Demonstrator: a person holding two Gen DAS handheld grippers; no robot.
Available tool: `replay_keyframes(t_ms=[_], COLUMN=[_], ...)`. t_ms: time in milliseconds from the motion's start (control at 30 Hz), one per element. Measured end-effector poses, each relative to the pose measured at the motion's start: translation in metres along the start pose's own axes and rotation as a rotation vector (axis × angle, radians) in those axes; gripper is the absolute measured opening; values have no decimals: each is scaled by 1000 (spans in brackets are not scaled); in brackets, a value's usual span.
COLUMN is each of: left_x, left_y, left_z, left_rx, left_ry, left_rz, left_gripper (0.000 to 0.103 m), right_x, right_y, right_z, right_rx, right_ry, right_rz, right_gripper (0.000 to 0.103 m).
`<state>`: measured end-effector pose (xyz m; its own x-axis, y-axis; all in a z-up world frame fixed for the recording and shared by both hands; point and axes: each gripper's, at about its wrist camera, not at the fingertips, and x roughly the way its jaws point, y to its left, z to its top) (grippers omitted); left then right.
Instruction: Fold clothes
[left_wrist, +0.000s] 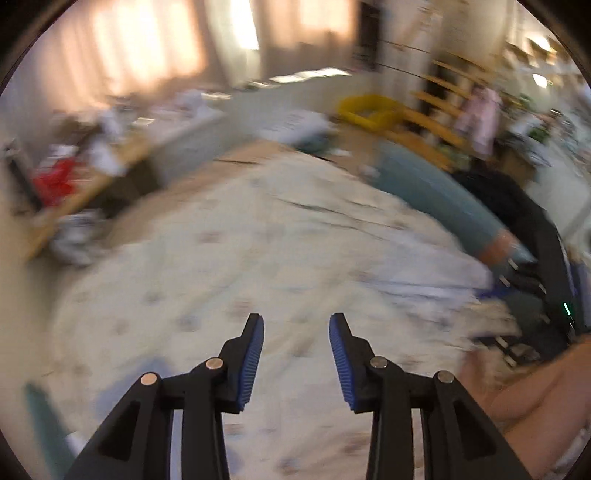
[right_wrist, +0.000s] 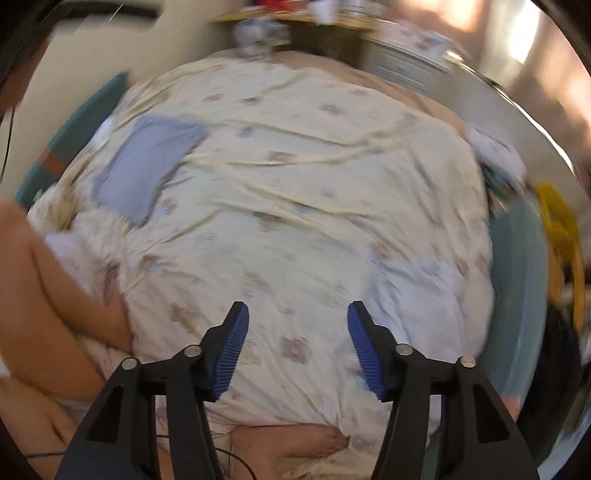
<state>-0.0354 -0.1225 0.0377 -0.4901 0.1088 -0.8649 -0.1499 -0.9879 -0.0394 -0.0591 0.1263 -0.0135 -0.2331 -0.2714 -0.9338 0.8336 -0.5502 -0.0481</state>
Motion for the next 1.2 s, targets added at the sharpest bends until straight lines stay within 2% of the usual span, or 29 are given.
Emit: replay_keyframes(t_ms=[133,200,233,300,433,500,533,600,633,733,867,1000,1200], left_x=[78,111,123,144,164,179,186,200,205,213,214,213,212], left_y=[-76,-103,-116,-141,-157,-158,-160,-165,-168,-179,-199,-206,-210], left_z=[-6,-9,-9,-10,-3,-1,-2,-7,-9,-15,-22,-20,-20], left_rx=[82,100,127,192,229,230,248,285,301,359,489,487,506], left_ry=[69,104,122,159,121,89,80,76,74,39,5,3,1], left_rz=[-132,-174,-173,-155,-87,-37,-12,31,42,76,116,95,96], left_gripper=[38,38,38,38,41,53,55,73,78,79,79,79,79], right_x=[0,4,8,18,46,60,67,77,82,94,101,100,104], right_y=[-64,-94,-104,-118,-119,-117,-116,-121,-127,-138,-133,-122,-111], right_z=[-29,-45,-52,-65,-81,-86,-89,-95,-98,-104,-110,-102,-91], right_rx=[167,246,274,301,234,183,157,160,179,189,138,91,-4], right_ry=[17,34,48,83,166,205,225,243,253,299,353,350,347], right_rz=[-107,-145,-148,-161,-206,-228,-240,-234,-224,-242,-265,-253,-285], right_gripper=[62,62,62,62,63,66,72,81,81,82,82,82,82])
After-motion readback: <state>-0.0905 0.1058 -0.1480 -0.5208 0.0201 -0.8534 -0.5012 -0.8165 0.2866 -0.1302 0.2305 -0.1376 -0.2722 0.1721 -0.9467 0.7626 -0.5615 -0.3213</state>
